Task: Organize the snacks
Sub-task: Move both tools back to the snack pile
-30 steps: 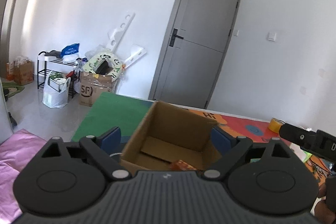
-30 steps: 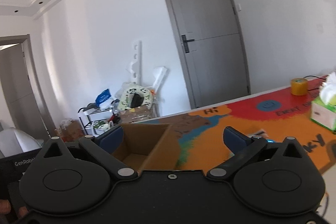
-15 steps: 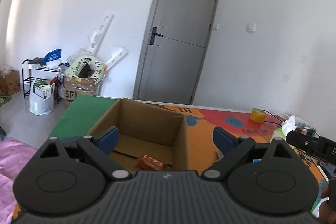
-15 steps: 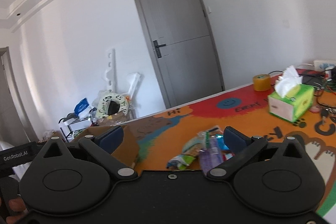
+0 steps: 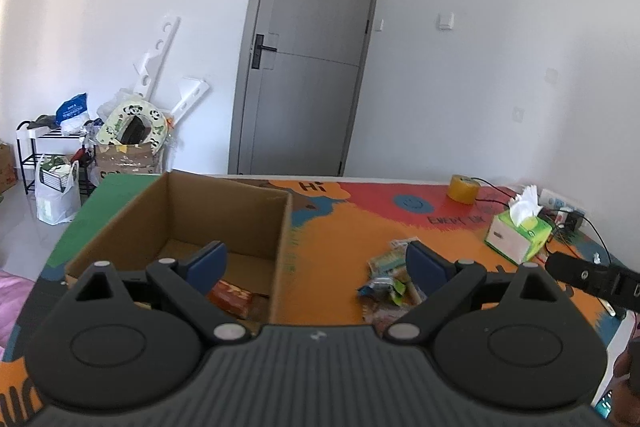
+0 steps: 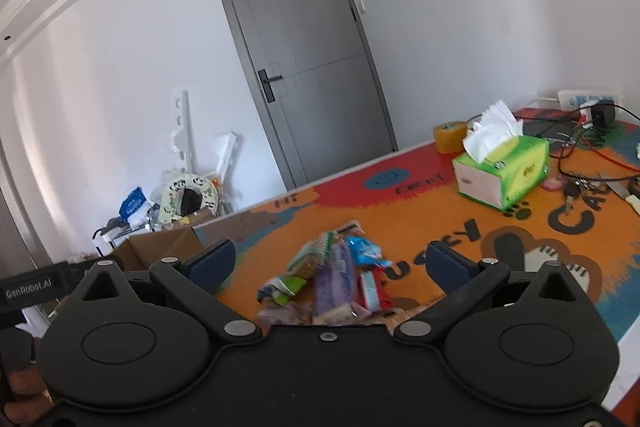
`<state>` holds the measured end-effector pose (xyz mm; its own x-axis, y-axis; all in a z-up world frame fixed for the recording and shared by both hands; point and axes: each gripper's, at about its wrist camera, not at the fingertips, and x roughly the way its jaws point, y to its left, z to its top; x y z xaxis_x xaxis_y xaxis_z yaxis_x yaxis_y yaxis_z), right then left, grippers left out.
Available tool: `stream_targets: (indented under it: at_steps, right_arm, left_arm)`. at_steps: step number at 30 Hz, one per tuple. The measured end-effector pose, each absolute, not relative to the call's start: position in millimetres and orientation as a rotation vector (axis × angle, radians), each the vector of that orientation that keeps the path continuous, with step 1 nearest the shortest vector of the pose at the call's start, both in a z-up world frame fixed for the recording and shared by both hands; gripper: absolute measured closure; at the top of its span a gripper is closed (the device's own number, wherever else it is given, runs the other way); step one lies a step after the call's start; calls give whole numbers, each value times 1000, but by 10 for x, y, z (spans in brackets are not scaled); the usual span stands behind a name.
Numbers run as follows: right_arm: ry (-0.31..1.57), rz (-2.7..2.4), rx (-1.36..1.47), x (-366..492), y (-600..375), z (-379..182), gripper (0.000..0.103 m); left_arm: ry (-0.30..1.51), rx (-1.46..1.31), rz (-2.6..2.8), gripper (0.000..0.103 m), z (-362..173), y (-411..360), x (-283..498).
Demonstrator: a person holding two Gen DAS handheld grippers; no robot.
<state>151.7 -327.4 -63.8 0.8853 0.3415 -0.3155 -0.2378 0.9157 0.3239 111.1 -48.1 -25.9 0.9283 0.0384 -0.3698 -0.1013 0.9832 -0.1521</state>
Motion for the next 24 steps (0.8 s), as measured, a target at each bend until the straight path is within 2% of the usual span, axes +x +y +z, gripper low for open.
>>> stream_targets:
  at_steps: [7, 11, 18, 24]
  right_arm:
    - [415, 305, 280, 1525, -3402, -786, 2]
    - [463, 337, 290, 1558, -3421, -887, 17]
    - [518, 336, 271, 1621, -3440, -1065, 30]
    - [561, 294, 276, 1704, -3551, -1204, 30]
  left_arm:
    - [394, -184, -28, 8, -332, -697, 1146]
    - [424, -179, -56, 10, -420, -803, 1198]
    - [477, -174, -93, 10, -593, -964, 1313]
    - [504, -184, -142, 11, -715, -1121, 1425]
